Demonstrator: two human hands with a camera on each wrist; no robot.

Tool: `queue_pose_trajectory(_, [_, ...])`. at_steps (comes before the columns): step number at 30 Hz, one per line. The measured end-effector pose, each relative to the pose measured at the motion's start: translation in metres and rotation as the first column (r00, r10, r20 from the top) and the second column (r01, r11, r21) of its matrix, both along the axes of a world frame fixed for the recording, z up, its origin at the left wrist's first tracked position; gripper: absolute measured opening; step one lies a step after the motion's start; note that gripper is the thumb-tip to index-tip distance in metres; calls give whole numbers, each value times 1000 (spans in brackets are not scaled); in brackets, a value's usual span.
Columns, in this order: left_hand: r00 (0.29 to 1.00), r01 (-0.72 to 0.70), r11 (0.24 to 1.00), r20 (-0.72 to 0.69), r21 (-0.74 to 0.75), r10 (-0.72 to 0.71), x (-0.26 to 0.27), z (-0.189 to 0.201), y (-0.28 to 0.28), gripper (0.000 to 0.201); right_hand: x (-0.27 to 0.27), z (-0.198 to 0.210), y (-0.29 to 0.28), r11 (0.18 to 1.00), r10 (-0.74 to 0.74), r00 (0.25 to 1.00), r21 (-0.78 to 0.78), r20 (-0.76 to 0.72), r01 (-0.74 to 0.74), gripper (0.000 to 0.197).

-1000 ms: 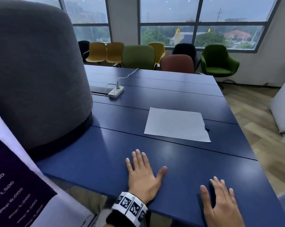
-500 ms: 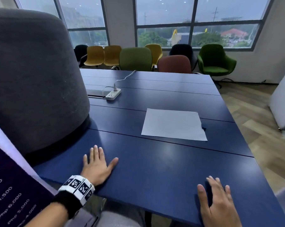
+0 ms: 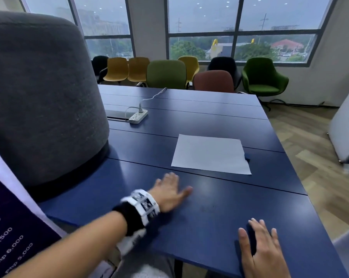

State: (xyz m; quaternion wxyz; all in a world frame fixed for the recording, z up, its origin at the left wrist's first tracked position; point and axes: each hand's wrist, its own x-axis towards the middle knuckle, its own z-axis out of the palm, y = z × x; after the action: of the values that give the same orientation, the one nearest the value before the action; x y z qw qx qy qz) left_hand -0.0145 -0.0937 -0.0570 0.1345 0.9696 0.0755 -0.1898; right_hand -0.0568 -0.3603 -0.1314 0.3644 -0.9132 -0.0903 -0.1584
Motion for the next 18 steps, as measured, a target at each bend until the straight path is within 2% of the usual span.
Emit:
queue_pose_trajectory(3, [988, -148, 971, -18, 190, 154, 9, -10, 55, 95, -3, -3, 1, 999, -53, 998, -3, -43, 53, 105])
queue_pose_trajectory(5, [988, -145, 968, -30, 204, 154, 12, -15, 52, 102, -4, -1, 2, 995, -99, 994, -10, -53, 99, 107])
queue_pose_trajectory(9, [993, 105, 986, -66, 131, -97, 14, -17, -23, 109, -7, 4, 3, 993, -118, 991, -22, -70, 116, 102])
queue_pose_trajectory(12, [942, 331, 942, -77, 57, -326, 13, -21, -81, 141, -6, 4, 2, 996, -79, 997, -29, -1, 79, 92])
queue_pose_trajectory(13, [913, 404, 914, -78, 39, -401, 12, -21, -95, 145, -5, 1, 2, 997, -63, 998, -35, 32, 64, 88])
queue_pose_trajectory(15, [857, 511, 860, -74, 2, -509, 9, -16, -110, 129, 0, -3, -1, 1000, -27, 998, -13, 51, 28, 84])
queue_pose_trajectory(17, [868, 488, 868, -52, -96, -494, 3, -4, -108, 101, 2, -1, -4, 1000, -4, 998, 31, 67, 2, 82])
queue_pose_trajectory(18, [892, 443, 886, -33, -141, -451, -2, 1, -101, 93, 2, 0, -4, 999, -12, 996, 45, 94, 7, 80])
